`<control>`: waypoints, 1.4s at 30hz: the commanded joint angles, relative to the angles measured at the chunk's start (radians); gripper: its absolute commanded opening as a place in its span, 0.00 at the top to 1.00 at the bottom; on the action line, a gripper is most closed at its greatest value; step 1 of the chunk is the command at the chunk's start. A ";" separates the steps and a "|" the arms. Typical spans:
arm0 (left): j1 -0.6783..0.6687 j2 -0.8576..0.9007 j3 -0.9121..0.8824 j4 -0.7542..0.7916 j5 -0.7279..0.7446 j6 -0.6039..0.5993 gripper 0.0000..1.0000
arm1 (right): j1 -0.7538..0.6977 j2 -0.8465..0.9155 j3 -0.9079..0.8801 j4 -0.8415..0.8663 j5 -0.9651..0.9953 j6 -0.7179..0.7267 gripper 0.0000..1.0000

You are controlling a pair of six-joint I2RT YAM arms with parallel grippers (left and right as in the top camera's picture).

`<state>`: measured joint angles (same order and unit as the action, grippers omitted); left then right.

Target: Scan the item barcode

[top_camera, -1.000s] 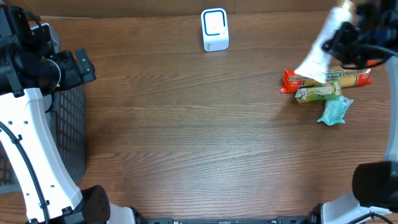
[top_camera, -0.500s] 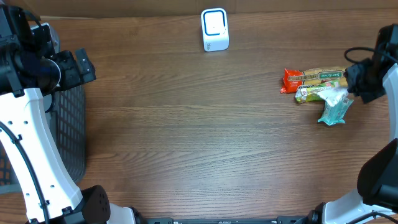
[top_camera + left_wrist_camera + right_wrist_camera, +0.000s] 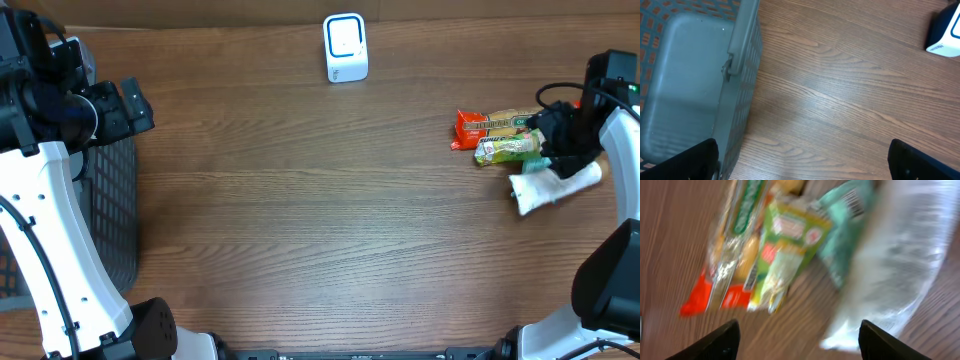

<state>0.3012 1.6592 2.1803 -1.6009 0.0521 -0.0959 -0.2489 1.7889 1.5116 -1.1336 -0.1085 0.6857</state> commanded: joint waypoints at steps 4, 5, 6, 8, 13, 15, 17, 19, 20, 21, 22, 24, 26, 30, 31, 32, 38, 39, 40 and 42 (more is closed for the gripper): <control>0.000 0.002 0.015 0.001 0.000 0.022 0.00 | 0.098 -0.232 0.180 -0.137 -0.130 -0.248 0.19; 0.000 0.002 0.015 0.001 0.000 0.022 0.00 | 0.116 -0.257 0.198 -0.161 -0.129 -0.255 0.17; 0.000 0.002 0.015 0.002 0.000 0.022 0.01 | 0.136 -0.288 0.216 -0.188 -0.130 -0.263 0.12; 0.000 0.002 0.015 0.001 0.000 0.022 0.00 | 0.178 -0.354 0.246 -0.240 -0.129 -0.268 0.00; 0.000 0.002 0.015 0.001 0.000 0.022 0.00 | 0.255 -0.517 0.253 -0.295 -0.129 -0.268 0.00; 0.000 0.002 0.015 0.002 0.000 0.022 0.00 | 0.257 -0.565 0.253 -0.294 -0.129 -0.268 0.00; 0.000 0.002 0.015 0.001 0.000 0.022 0.00 | 0.257 -0.581 0.253 -0.295 -0.127 -0.269 0.00; 0.000 0.002 0.015 0.002 0.000 0.022 0.00 | 0.257 -0.591 0.253 -0.290 -0.079 -0.269 0.00; 0.000 0.002 0.015 0.001 0.000 0.022 0.00 | 0.257 -0.590 0.253 -0.286 -0.061 -0.271 0.00; 0.000 0.002 0.015 0.002 0.000 0.022 0.00 | 0.257 -0.587 0.251 -0.285 -0.049 -0.281 0.00; 0.000 0.002 0.015 0.001 0.000 0.022 0.01 | 0.257 -0.586 0.246 -0.278 -0.049 -0.311 0.00; 0.000 0.002 0.015 0.001 0.000 0.022 0.00 | 0.257 -0.587 0.228 -0.235 -0.050 -0.384 0.00; 0.000 0.002 0.015 0.001 0.000 0.022 0.00 | 0.257 -0.586 0.206 -0.187 -0.059 -0.430 0.00; 0.000 0.002 0.015 0.001 0.000 0.022 0.00 | 0.267 -0.632 0.093 -0.011 -0.089 -0.520 0.00; 0.000 0.002 0.015 0.002 0.000 0.022 0.00 | 0.277 -0.661 0.039 0.061 -0.088 -0.537 0.00; 0.000 0.002 0.015 0.001 0.000 0.022 0.01 | 0.297 -0.717 -0.064 0.186 -0.088 -0.571 0.00; 0.000 0.002 0.015 0.001 0.000 0.022 0.00 | 0.327 -1.035 -0.579 0.678 -0.091 -0.615 0.00; 0.000 0.002 0.015 0.002 0.000 0.022 0.00 | 0.327 -1.112 -0.696 0.782 -0.090 -0.616 0.00; 0.000 0.002 0.015 0.001 0.000 0.022 0.01 | 0.327 -1.165 -0.776 0.852 -0.082 -0.616 0.00; 0.000 0.002 0.015 0.001 0.000 0.022 0.01 | 0.327 -1.283 -0.954 1.004 -0.076 -0.616 0.00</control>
<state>0.3012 1.6592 2.1803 -1.6020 0.0509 -0.0959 0.0738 0.6312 0.7483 -0.2382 -0.1963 0.0879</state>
